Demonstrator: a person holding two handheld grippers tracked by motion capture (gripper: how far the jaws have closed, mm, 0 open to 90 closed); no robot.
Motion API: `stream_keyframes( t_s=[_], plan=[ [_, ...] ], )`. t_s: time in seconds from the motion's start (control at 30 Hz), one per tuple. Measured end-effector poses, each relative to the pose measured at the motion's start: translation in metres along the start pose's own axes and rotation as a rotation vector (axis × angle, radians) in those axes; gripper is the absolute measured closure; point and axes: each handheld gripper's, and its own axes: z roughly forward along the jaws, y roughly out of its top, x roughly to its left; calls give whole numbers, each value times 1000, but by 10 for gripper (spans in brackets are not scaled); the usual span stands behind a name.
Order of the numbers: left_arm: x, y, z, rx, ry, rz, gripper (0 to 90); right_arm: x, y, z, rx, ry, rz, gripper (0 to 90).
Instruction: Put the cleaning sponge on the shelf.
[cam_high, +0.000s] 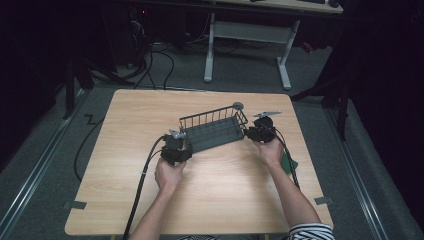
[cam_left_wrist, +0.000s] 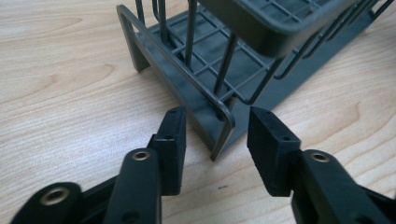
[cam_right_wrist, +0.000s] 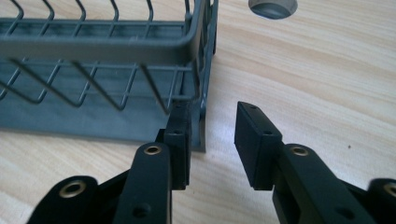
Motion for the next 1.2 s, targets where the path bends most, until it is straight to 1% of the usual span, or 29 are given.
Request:
stream_keyframes(
  t_s=[0.07,0.1,0.13,0.2,0.23,0.27,0.33,0.37,0.4,0.43,0.53,0.63,0.67,0.7,0.83,0.87,0.9,0.93,1.07,1.13,1.2],
  plan=[
    [0,0,1,0,-2,-1,611,0,2,2,-5,-3,1,707],
    [0,0,1,-1,-3,-1,611,0,2,2,-5,-3,1,707],
    [0,0,2,0,-4,-1,644,1,3,4,1,-3,-11,744],
    [1,0,2,-1,-8,-4,660,1,3,5,0,-5,-15,761],
    [1,0,2,-1,-12,-5,693,2,3,5,4,1,-26,809],
    [1,0,3,-1,-16,-5,693,2,3,5,4,1,-26,809],
    [1,0,3,-3,-25,-4,737,4,3,5,7,7,-43,849],
    [1,0,3,-3,-28,-1,774,5,3,6,15,10,-55,859],
    [1,0,3,-2,-31,1,774,5,3,6,15,10,-55,865],
    [0,-1,3,-2,-24,6,786,6,3,6,15,10,-58,867],
    [2,-1,2,4,-24,12,840,6,2,5,24,16,-66,867],
    [1,-2,1,11,-12,35,850,8,1,2,33,26,-69,868],
    [0,-2,0,13,-9,42,854,9,-1,1,33,30,-80,869],
    [0,-3,-1,15,-7,50,854,9,-1,1,33,30,-80,869],
    [1,-8,-7,15,-20,59,857,10,-6,-6,49,62,-74,870],
    [0,-10,-8,12,-21,61,858,10,-7,-7,53,66,-83,870],
    [0,-12,-10,9,-21,69,859,14,-10,-11,62,66,-99,869],
    [0,-17,-14,5,-25,76,860,16,-11,-13,66,70,-102,869],
    [1,-22,-20,6,-29,85,861,20,-20,-20,66,98,-106,869],
    [0,-26,-24,10,-33,93,861,22,-21,-22,73,102,-109,869],
    [0,-32,-30,11,-37,98,861,27,-24,-25,78,101,-132,869]
  ],
)
